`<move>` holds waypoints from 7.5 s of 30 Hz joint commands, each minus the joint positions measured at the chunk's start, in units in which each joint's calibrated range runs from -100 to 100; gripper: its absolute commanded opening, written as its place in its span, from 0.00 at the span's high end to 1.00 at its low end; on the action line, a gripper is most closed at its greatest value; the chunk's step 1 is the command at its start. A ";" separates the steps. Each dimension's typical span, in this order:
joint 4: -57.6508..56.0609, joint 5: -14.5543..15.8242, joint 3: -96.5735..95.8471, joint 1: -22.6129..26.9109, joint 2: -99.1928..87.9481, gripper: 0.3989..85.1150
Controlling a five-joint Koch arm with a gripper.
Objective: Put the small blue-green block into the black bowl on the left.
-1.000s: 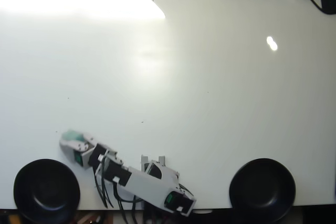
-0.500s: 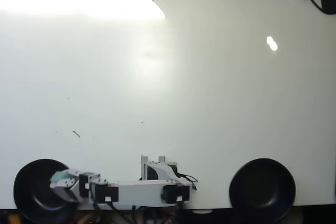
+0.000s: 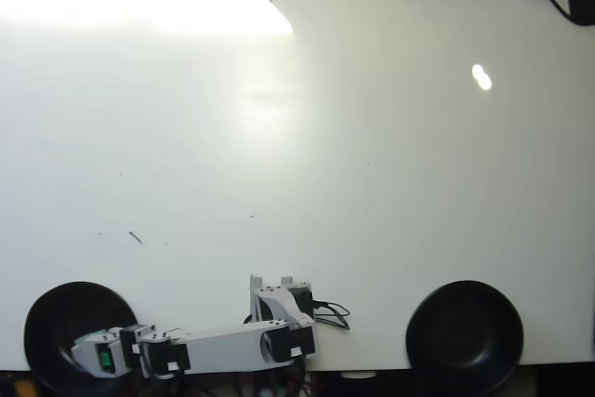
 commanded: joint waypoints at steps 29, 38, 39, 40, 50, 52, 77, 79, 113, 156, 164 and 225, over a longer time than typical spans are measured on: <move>17.41 -32.33 1.91 1.81 5.18 0.96; 18.79 -33.31 1.18 -0.34 7.21 0.71; 17.81 -33.21 1.18 -0.54 7.10 0.65; 17.00 -33.02 1.08 -0.63 6.89 0.62; 12.06 -27.16 0.25 -1.61 1.96 0.50; 10.11 -23.44 0.16 -2.34 1.11 0.50; 6.54 -6.25 -8.62 -25.89 -8.32 0.50; 6.63 -6.01 -10.01 -28.28 -9.61 0.50; 17.33 -3.27 -55.39 -53.97 -45.39 0.46; 19.35 -2.88 -69.43 -57.78 -44.64 0.43; 18.95 -2.88 -69.90 -57.83 -44.42 0.43; 18.95 -2.88 -70.36 -57.83 -44.42 0.43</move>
